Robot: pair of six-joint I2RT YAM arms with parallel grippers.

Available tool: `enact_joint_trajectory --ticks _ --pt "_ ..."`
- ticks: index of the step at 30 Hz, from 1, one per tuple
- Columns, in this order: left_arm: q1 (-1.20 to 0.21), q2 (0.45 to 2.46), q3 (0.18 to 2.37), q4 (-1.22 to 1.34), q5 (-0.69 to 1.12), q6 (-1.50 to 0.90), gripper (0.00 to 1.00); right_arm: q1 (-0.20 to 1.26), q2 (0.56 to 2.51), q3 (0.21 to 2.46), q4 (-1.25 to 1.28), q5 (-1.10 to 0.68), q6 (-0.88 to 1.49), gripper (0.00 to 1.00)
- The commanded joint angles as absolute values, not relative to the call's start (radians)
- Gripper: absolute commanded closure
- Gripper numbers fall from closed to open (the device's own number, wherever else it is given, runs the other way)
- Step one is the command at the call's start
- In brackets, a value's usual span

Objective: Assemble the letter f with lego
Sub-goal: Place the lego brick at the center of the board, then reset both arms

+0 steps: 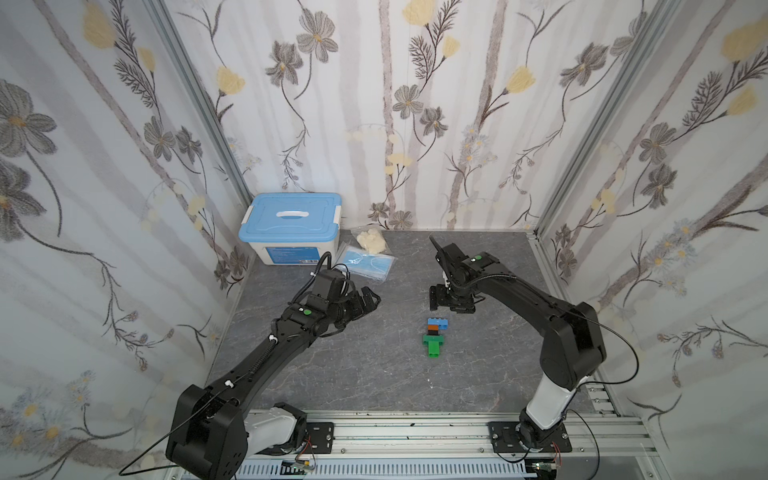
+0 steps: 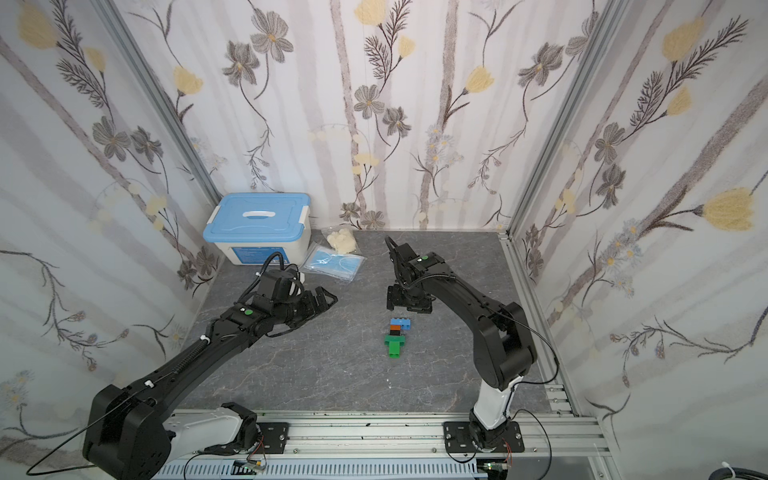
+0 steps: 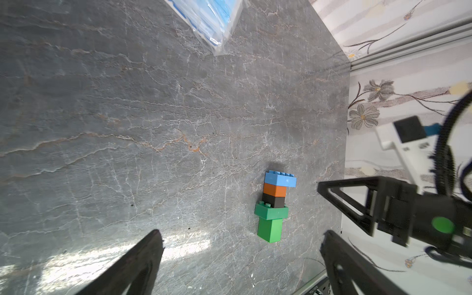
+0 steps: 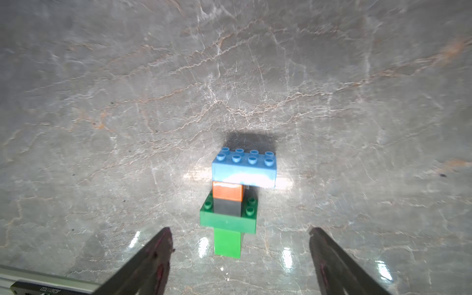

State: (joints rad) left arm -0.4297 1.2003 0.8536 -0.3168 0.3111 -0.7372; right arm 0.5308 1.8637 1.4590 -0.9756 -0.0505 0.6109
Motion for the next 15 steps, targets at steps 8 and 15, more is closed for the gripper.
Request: enact_joint_trajectory --ticks 8,15 --pt "-0.477 1.215 0.987 -0.518 -0.356 -0.593 0.00 0.431 1.364 1.234 -0.703 0.333 0.493 0.01" --pt "-0.371 1.140 0.741 -0.085 -0.458 -0.090 0.00 0.327 1.109 0.851 -0.201 0.474 0.175 0.00"
